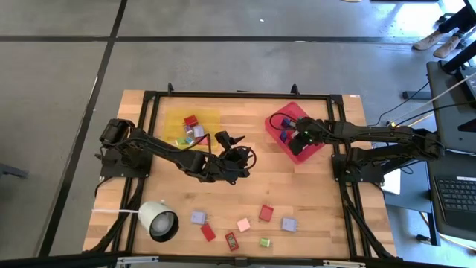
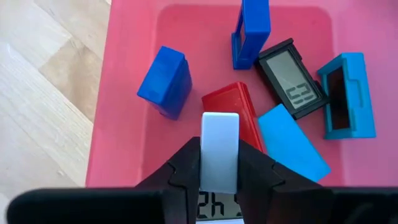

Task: Pick & Place Office items
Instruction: Put the white digital clock into the pink bin, then put the left light purple charger adapter into the yellow bin

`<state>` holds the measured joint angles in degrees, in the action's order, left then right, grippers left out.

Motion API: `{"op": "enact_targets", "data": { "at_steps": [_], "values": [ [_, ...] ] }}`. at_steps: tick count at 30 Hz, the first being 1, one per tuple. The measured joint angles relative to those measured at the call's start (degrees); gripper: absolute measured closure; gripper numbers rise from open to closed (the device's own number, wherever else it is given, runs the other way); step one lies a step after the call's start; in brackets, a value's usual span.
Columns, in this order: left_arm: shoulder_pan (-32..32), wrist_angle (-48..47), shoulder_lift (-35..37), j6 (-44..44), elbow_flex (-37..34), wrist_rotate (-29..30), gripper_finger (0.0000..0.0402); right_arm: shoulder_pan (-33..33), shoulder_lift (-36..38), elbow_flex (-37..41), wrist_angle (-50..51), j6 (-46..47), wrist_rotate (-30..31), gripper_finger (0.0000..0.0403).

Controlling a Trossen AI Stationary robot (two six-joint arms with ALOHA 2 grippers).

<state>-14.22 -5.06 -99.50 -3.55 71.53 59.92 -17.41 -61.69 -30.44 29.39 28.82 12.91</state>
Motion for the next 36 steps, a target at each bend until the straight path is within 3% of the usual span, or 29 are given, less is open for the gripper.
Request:
{"op": "enact_targets", "data": {
  "at_steps": [8, 14, 18, 25, 29, 32, 36],
  "values": [
    [0.00, -0.02, 0.00, 0.35, 0.00, -0.12, 0.0180, 0.00, 0.00, -0.02, -0.22, -0.77, 1.50, 0.0317],
    [0.00, -1.54, -0.01, 4.29, 0.00, -6.36, 0.0181, 0.00, 0.00, -0.09, -0.24, -1.63, 1.22, 0.0279],
    [0.00, -4.23, -0.01, 9.52, 0.00, -16.42, 0.0182, 0.00, 0.02, -0.11, -0.24, -2.66, 1.22, 0.0233],
    [-1.04, -13.33, -0.02, 16.78, 0.00, -44.75, 0.0181, 0.00, 0.04, -0.11, -0.23, -3.16, 1.22, 0.0162],
    [-2.80, -17.80, -0.02, 21.25, 0.00, -57.15, 0.0184, 0.00, 0.04, -0.11, -0.22, -0.07, 1.21, 0.0144],
    [-4.96, -22.68, -0.02, 26.04, 0.00, -62.67, 0.0184, 0.00, 0.07, -0.11, -0.20, 1.86, 2.00, 0.0143],
    [-8.60, -28.41, -0.02, 30.43, 0.00, -62.71, 0.0181, 0.00, 0.07, -0.13, -0.22, 3.19, 2.89, 0.0148]
  ]
}}
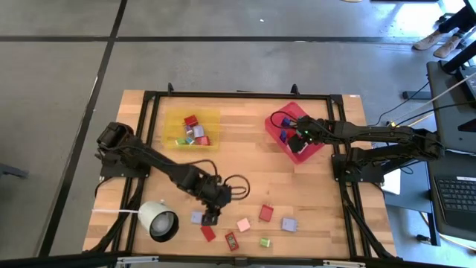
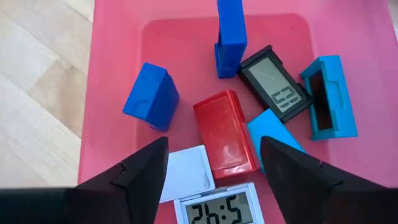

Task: Pick & Place Office items
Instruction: Put the left light purple charger adapter into the yellow bin

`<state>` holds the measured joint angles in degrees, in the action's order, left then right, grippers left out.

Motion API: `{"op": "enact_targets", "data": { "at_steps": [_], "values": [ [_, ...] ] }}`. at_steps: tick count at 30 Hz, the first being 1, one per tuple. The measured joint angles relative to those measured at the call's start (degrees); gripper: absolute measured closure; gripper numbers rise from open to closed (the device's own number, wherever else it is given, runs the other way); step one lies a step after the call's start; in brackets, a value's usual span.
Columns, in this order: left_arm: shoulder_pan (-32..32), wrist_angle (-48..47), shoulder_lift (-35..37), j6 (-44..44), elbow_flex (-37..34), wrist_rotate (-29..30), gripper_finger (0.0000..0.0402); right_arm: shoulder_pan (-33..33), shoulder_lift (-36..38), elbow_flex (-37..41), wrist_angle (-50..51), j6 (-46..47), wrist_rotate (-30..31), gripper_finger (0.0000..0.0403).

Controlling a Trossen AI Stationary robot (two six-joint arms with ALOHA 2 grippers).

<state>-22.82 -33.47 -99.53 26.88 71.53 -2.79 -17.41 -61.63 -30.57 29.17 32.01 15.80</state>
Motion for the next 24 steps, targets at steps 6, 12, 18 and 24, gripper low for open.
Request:
{"op": "enact_targets", "data": {
  "at_steps": [6, 12, 18, 24],
  "values": [
    [-5.11, -2.15, 0.00, 2.36, 0.00, 1.73, 0.0182, 0.00, 0.00, -0.02, 0.00, 0.13, -0.18, 0.0151],
    [-8.20, -3.00, 0.00, 10.38, 0.00, 5.60, 0.0174, 0.00, 0.00, -0.02, 0.00, 0.13, -0.18, 0.0151],
    [-9.97, -7.46, 0.00, 16.65, 0.00, 5.83, 0.0155, 0.00, 0.00, -0.04, 0.00, 0.13, -0.18, 0.0151],
    [-12.08, -11.64, -0.38, 14.95, 0.00, 5.90, 0.0125, 0.00, 0.00, -0.04, 0.00, 0.13, -0.20, 0.0151]
  ]
}}
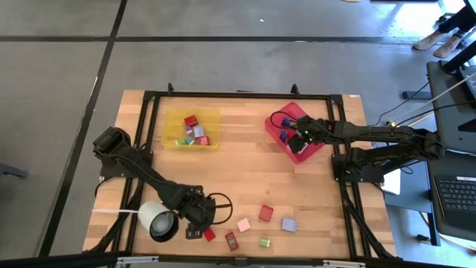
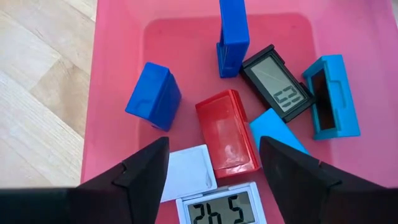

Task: Pick & Place Office items
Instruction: Put the left light purple charger adapter into the yellow bin

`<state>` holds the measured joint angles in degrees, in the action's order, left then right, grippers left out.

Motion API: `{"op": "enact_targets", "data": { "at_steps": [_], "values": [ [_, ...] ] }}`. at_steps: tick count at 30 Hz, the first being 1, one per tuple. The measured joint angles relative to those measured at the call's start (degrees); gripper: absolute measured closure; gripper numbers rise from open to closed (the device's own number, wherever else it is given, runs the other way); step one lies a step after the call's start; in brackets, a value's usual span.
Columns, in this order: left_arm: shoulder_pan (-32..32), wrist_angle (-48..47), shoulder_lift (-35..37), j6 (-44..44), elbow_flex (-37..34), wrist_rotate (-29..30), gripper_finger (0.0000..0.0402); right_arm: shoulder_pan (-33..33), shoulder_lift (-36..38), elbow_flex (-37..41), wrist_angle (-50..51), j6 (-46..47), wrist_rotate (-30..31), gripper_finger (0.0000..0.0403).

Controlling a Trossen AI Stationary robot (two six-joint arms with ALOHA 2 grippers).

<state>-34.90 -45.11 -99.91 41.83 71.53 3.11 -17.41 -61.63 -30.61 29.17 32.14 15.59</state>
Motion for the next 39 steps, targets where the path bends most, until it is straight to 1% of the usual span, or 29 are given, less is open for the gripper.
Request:
{"op": "enact_targets", "data": {
  "at_steps": [6, 10, 15, 17, 21, 25, 28, 31, 34, 39],
  "values": [
    [-0.41, -0.62, -2.61, -1.71, 0.00, 0.35, 0.0089, 0.00, 0.02, 0.00, 0.00, -0.02, -0.04, 0.0151],
    [0.29, -0.67, -4.44, -3.36, 0.00, -0.95, 0.0068, 0.00, 0.02, 0.00, 0.00, -0.02, -0.15, 0.0151],
    [1.54, -0.64, -6.38, -4.15, 0.00, -3.99, 0.0058, 0.00, 0.02, 0.00, -0.01, -0.02, -0.15, 0.0151],
    [1.80, -0.64, -6.89, -5.13, 0.00, -4.37, 0.0057, 0.00, 0.02, 0.00, 0.00, -0.02, -0.15, 0.0151],
    [1.80, -0.58, -7.99, -6.73, 0.00, -3.71, 0.0057, -0.01, 0.02, 0.00, 0.00, -0.02, -0.14, 0.0151],
    [1.80, -0.72, -10.08, -8.55, 0.00, 0.46, 0.0058, 0.00, 0.02, 0.00, -0.02, -0.02, -0.13, 0.0151],
    [1.84, -1.99, -11.56, -6.80, 0.14, 0.05, 0.0065, 0.00, 0.02, 0.00, -0.04, -0.02, -0.13, 0.0151],
    [1.97, -2.51, -11.92, -3.85, 0.27, -1.19, 0.0083, 0.00, 0.02, 0.00, -0.15, -0.03, -0.11, 0.0151],
    [2.04, -2.59, -11.51, -2.88, 0.15, -1.30, 0.0115, 0.00, 0.02, 0.00, -0.20, -0.04, -0.11, 0.0151],
    [2.73, -3.44, -10.77, -2.17, -0.09, -1.62, 0.0180, 0.00, 0.02, 0.00, -0.20, -0.04, -0.06, 0.0151]
  ]
}}
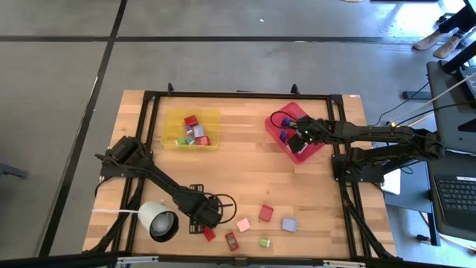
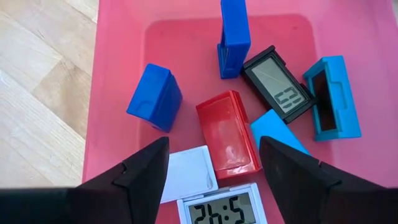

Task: Pick & Place Office items
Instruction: Put the left light purple charger adapter into the yellow bin

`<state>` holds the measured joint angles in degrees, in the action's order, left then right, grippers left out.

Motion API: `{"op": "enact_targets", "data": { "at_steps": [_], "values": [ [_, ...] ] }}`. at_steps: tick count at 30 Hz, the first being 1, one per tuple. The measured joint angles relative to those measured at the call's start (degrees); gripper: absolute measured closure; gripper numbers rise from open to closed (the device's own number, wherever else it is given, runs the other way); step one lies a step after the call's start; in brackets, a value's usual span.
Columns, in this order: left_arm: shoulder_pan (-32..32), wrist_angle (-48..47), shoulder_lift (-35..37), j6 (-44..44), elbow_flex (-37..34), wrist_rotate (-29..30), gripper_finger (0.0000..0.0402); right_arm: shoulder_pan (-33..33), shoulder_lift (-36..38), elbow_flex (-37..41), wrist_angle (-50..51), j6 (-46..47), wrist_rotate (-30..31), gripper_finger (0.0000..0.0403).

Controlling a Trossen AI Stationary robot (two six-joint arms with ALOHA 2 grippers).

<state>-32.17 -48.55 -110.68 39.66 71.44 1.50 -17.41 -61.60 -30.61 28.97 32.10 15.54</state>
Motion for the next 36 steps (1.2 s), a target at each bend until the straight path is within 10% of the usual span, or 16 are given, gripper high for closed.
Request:
{"op": "enact_targets", "data": {
  "at_steps": [10, 29, 36],
  "values": [
    [4.94, -5.36, 0.55, 1.76, 5.26, 5.00, 0.0195, 0.00, 0.00, 0.00, -0.23, 0.06, 0.08, 0.0151],
    [15.28, -22.47, 17.77, 4.57, 13.68, 46.37, 0.0189, -0.02, 0.00, 0.00, -21.04, 3.45, 3.09, 0.0151],
    [17.46, -22.51, 24.63, -1.79, 13.68, 51.36, 0.0189, -0.02, 0.00, 0.00, -26.30, 1.38, 2.99, 0.0151]
  ]
}}
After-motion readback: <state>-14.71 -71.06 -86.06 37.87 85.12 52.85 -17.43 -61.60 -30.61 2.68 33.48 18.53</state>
